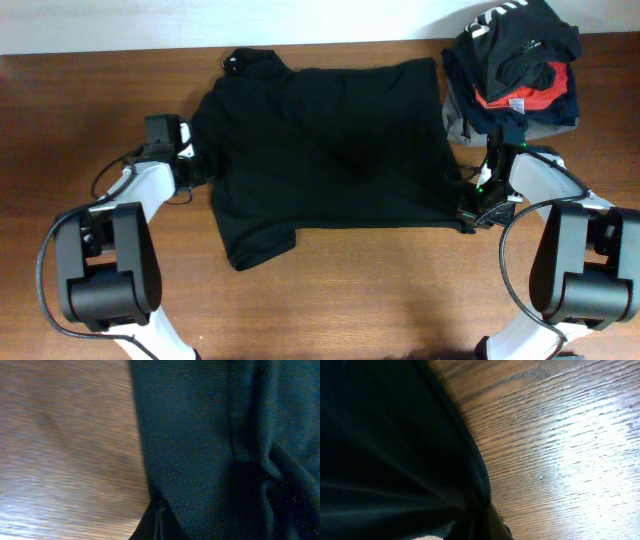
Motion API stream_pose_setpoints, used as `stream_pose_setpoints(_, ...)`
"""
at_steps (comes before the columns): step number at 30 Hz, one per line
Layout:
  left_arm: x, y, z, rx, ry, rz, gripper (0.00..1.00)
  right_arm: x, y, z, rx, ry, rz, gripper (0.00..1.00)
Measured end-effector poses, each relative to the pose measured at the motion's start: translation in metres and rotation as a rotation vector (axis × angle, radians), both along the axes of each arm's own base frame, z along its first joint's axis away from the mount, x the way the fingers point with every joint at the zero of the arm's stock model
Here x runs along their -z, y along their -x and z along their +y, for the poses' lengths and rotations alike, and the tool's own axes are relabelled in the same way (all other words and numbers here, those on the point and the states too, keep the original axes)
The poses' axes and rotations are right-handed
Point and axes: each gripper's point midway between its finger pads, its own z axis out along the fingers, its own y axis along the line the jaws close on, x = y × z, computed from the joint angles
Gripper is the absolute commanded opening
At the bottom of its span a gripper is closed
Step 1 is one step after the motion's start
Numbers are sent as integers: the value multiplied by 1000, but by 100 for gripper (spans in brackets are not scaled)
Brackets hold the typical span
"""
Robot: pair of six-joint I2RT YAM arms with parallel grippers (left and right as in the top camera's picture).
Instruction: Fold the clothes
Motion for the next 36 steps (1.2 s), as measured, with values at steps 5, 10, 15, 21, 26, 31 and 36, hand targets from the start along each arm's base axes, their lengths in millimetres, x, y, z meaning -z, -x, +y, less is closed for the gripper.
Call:
stream_pose_setpoints(5, 0, 5, 27, -62, 2, 12, 1, 0, 0, 0, -3, 0, 0, 4)
stream_pose_setpoints(10, 1, 11, 59, -137, 2, 17, 1, 0, 0, 0, -3, 0, -1, 4)
stream_pose_setpoints(15, 1, 17, 86, -196, -15, 20, 1, 0, 0, 0, -3, 0, -1, 4)
stream_pose_setpoints(21, 1, 23, 109, -216, -94, 33, 1, 0, 0, -1, -3, 3, 1, 4)
stream_pose_setpoints(26, 1, 27, 119, -218, -137, 48, 1, 0, 1, -1, -3, 7, 4, 4)
stream_pose_setpoints(31, 1, 30, 123, -218, -169, 62, 33, 0, 1, -4, -9, 19, 3, 32)
stream_pose_setpoints(36, -3, 40, 124, -216, -172, 132, 53, -17, 6, -8, -20, 29, 87, 56)
